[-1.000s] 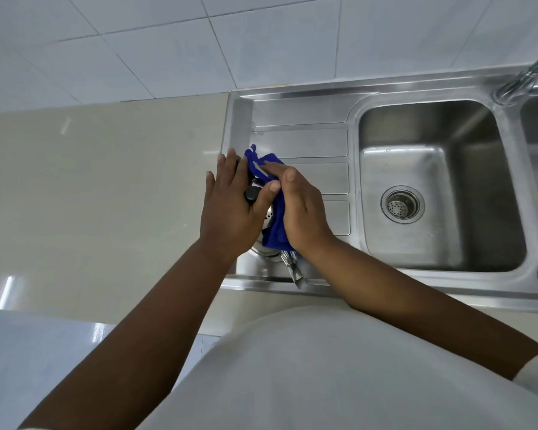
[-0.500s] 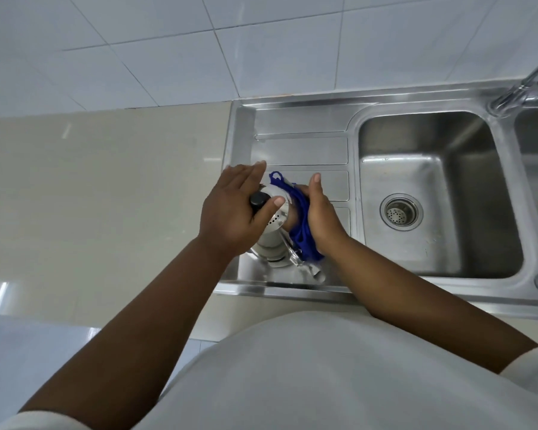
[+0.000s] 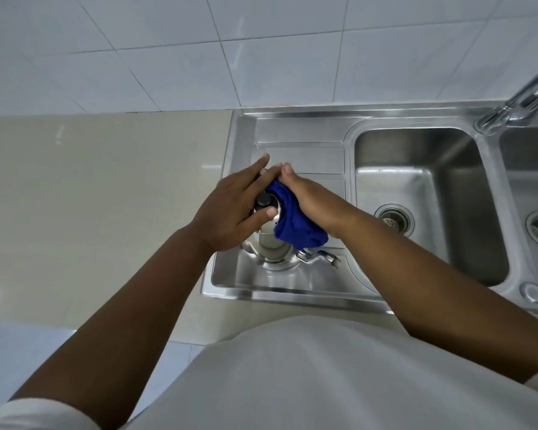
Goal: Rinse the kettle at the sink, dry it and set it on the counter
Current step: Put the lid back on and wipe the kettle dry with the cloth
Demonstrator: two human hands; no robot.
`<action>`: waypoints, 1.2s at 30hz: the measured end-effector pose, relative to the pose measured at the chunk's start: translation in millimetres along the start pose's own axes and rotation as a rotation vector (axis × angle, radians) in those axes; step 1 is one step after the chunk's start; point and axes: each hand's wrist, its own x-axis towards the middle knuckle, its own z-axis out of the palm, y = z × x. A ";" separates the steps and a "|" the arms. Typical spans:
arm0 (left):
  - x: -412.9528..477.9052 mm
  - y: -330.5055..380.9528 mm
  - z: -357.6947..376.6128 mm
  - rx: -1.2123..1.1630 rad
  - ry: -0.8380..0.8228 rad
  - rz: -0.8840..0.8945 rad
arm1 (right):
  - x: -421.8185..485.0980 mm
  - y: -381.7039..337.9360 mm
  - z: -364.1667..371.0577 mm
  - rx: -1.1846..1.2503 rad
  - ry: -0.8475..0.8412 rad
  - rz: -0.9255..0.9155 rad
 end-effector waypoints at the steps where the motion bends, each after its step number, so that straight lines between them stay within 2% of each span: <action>1: 1.5 -2.4 0.9 0.000 0.004 0.021 | 2.1 6.3 0.4 -0.004 0.030 0.011; 8: -0.3 7.8 10.3 0.006 0.123 -0.037 | 3.9 16.5 -0.7 0.083 0.149 0.151; 12: 1.4 14.1 18.5 0.001 0.135 -0.147 | -6.9 -20.6 -3.6 0.000 0.056 0.167; 16: 3.1 20.4 23.3 -0.005 0.181 -0.187 | -18.0 -52.5 4.6 -0.223 -0.027 0.072; 19: 0.8 24.6 24.6 0.035 0.184 -0.224 | -20.2 -48.4 18.1 -0.186 0.100 -0.048; 23: -2.1 35.8 21.4 0.112 0.140 -0.355 | -26.0 -18.9 49.4 0.248 0.421 -0.187; 24: -2.0 38.6 20.2 0.124 0.122 -0.379 | -26.6 -3.5 58.8 0.292 0.494 -0.242; 25: -1.7 40.8 19.5 0.139 0.106 -0.391 | -28.9 11.3 67.7 0.235 0.555 -0.289; 27: -0.5 42.7 17.5 0.167 0.085 -0.392 | -32.2 38.1 79.3 0.026 0.631 -0.362; 29: 0.6 42.3 14.3 0.186 0.062 -0.371 | -30.7 54.7 78.5 -0.067 0.656 -0.408; 33: 0.2 34.0 6.9 0.173 -0.016 -0.269 | -10.0 52.9 55.6 0.058 0.627 -0.325; 36: 3.6 19.9 -4.1 0.222 -0.082 -0.113 | -1.7 42.0 36.3 0.136 0.521 -0.274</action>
